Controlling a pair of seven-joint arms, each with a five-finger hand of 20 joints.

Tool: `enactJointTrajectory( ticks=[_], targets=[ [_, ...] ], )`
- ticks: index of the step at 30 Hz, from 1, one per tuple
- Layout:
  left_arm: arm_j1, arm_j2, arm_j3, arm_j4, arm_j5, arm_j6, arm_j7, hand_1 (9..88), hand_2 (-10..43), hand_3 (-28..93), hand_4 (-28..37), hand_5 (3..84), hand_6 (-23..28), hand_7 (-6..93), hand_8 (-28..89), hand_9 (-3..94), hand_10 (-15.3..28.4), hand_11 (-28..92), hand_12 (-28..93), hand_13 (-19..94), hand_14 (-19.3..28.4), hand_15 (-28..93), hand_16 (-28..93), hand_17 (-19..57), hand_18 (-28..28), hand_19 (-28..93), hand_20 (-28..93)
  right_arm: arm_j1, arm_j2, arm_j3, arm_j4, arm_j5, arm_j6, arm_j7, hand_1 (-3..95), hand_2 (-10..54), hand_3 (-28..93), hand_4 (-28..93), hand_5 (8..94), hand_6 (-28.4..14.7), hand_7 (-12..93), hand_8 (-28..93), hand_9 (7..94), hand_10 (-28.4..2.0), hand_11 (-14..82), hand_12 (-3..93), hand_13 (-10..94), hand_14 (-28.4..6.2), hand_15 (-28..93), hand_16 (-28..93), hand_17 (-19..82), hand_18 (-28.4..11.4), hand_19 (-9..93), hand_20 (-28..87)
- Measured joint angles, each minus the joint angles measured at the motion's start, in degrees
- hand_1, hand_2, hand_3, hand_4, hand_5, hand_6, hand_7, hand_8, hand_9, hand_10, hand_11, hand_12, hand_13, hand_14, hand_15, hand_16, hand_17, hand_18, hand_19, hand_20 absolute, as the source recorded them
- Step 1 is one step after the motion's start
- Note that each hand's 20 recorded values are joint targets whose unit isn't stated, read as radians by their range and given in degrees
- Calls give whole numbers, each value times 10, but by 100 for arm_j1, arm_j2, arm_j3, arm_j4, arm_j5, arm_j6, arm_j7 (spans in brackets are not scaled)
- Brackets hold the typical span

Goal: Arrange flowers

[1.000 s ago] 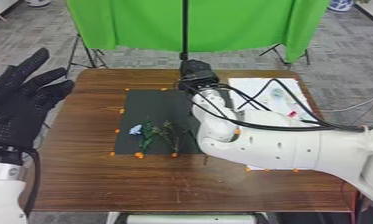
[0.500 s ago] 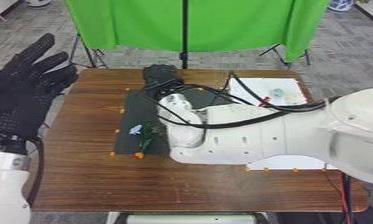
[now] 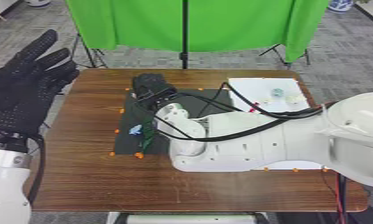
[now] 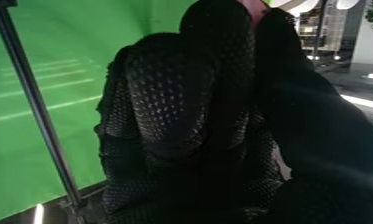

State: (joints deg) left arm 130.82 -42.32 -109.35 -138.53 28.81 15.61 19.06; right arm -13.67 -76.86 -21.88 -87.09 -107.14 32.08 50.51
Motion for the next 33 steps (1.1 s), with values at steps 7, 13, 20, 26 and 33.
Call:
enactJointTrajectory(
  ticks=[7,13,20,26,33],
  targets=[
    [-71,1,77,50,0,-88,-10,188,59,811,-283,317,72,136,-75,222,233,282,89,66,274,662,-177,-94,198,552,251,-6,-3,-43,-14,-111,-310,182,528,-95,609,-283,840,69,191,-7,937,-66,319,201,857,-20,596,198,386,-158,930,43],
    [-97,6,85,60,1,-104,-11,189,66,801,-283,317,71,139,-83,248,227,288,96,114,281,650,-166,-86,216,562,261,-15,-3,-76,35,0,-334,149,527,-95,588,-283,820,68,183,-14,934,-63,320,203,853,-20,600,200,374,-155,926,48],
    [-100,6,86,63,1,-112,-10,192,70,794,-283,313,68,144,-86,258,228,281,101,132,284,643,-155,-83,224,566,265,-49,31,-61,54,62,-506,134,528,-95,547,-283,769,59,174,-28,923,-67,322,204,838,-22,611,203,363,-158,918,63],
    [-99,6,85,63,-2,-118,-5,194,76,785,-283,310,67,149,-90,274,220,285,106,163,284,638,-153,-77,237,575,269,-117,58,12,54,135,-717,129,503,-95,565,-283,716,53,186,-46,916,-69,329,201,830,-24,622,195,356,-160,914,74],
    [-78,16,74,58,-12,-113,11,199,83,775,-283,307,67,156,-98,282,214,293,106,192,284,630,-147,-70,249,585,269,-113,51,41,55,233,-825,143,488,-95,574,-283,707,48,183,-54,914,-72,333,199,829,-26,626,190,354,-163,911,83]
  ],
)
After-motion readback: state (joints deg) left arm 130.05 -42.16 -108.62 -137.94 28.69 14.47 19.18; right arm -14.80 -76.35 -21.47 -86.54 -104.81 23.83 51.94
